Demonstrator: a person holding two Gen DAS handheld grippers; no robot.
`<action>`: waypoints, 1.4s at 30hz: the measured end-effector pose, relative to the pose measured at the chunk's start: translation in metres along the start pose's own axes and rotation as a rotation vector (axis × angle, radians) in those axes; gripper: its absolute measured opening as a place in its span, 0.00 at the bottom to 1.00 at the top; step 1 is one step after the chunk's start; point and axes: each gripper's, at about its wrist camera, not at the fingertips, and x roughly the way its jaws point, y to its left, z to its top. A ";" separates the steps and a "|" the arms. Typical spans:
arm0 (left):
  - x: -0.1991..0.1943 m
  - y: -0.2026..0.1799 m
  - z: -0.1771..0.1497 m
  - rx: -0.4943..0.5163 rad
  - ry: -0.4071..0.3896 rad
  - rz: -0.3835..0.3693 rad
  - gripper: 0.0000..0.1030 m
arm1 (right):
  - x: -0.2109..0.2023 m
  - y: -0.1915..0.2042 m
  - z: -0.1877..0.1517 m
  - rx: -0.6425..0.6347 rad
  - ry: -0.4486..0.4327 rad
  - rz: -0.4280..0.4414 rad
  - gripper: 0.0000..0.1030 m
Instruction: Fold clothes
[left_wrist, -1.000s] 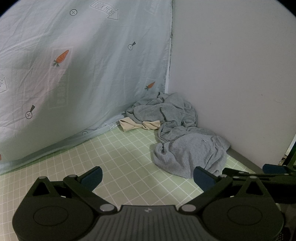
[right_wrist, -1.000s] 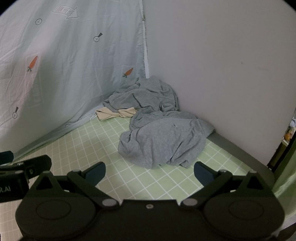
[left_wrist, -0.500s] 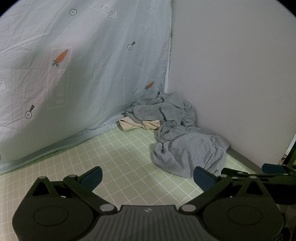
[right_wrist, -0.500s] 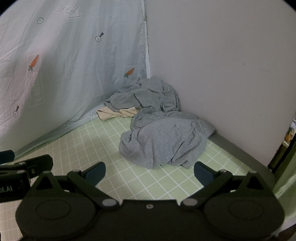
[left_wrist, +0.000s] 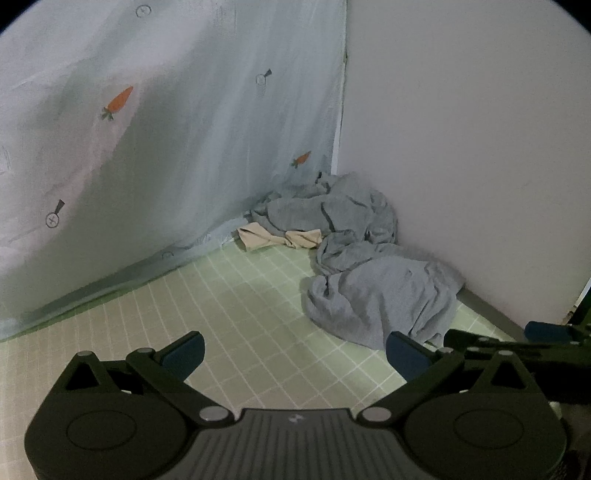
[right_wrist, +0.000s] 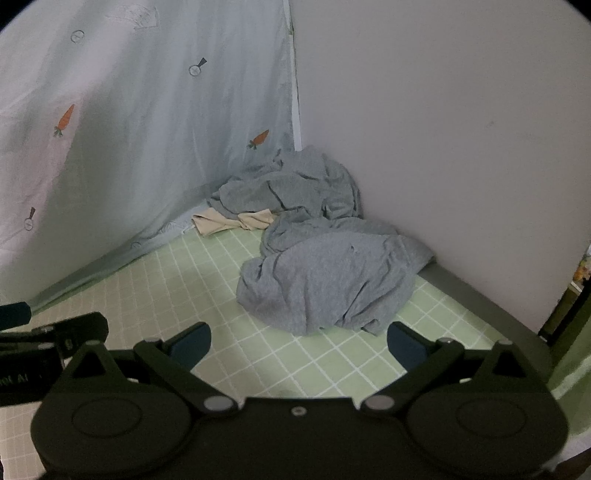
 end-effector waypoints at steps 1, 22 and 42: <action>0.003 0.000 0.000 0.000 0.006 0.002 1.00 | 0.003 -0.001 0.001 0.001 0.002 0.001 1.00; 0.147 0.009 0.042 -0.039 0.202 0.057 1.00 | 0.188 -0.060 0.057 0.151 0.134 -0.141 1.00; 0.445 -0.032 0.097 -0.157 0.398 -0.259 0.44 | 0.327 -0.138 0.060 0.403 0.244 -0.285 0.67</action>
